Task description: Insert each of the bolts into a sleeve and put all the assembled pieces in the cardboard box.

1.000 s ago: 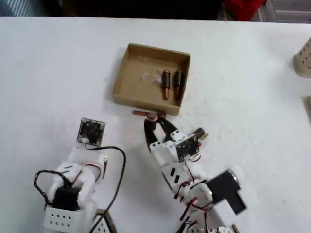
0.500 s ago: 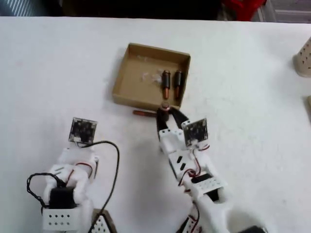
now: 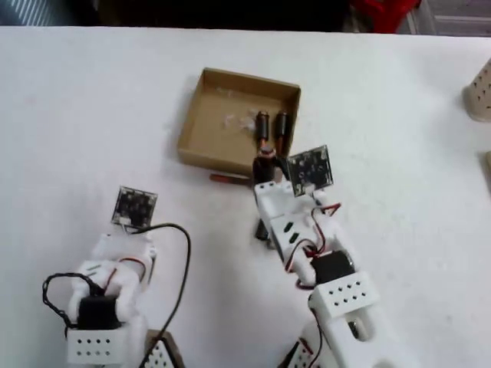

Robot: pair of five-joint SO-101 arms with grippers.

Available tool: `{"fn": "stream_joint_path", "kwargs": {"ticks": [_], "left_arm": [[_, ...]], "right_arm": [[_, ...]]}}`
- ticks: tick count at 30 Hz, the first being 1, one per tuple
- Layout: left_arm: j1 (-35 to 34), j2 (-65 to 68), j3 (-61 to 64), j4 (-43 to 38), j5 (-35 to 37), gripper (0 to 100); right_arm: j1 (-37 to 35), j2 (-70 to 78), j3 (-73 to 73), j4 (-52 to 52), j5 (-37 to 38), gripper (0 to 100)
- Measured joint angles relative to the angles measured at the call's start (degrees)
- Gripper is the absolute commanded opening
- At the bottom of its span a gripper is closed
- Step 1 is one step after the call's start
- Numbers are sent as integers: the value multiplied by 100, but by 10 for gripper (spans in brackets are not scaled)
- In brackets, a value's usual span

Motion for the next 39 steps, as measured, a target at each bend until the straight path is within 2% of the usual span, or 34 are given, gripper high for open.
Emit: {"fn": "stream_joint_path", "kwargs": {"ticks": [6,10,16,31,39], "left_arm": [[0,0,0,0,0,23],[0,0,0,0,0,23],[0,0,0,0,0,23],[0,0,0,0,0,23],[0,0,0,0,0,23]], "right_arm": [[0,9,-721,484,202,18],[-9,536,-1398,888,211,18],[158,2154,-2637,1319,211,18],[624,6145,-5582,1363,211,18],[721,8158,-7798,2769,211,18]]}}
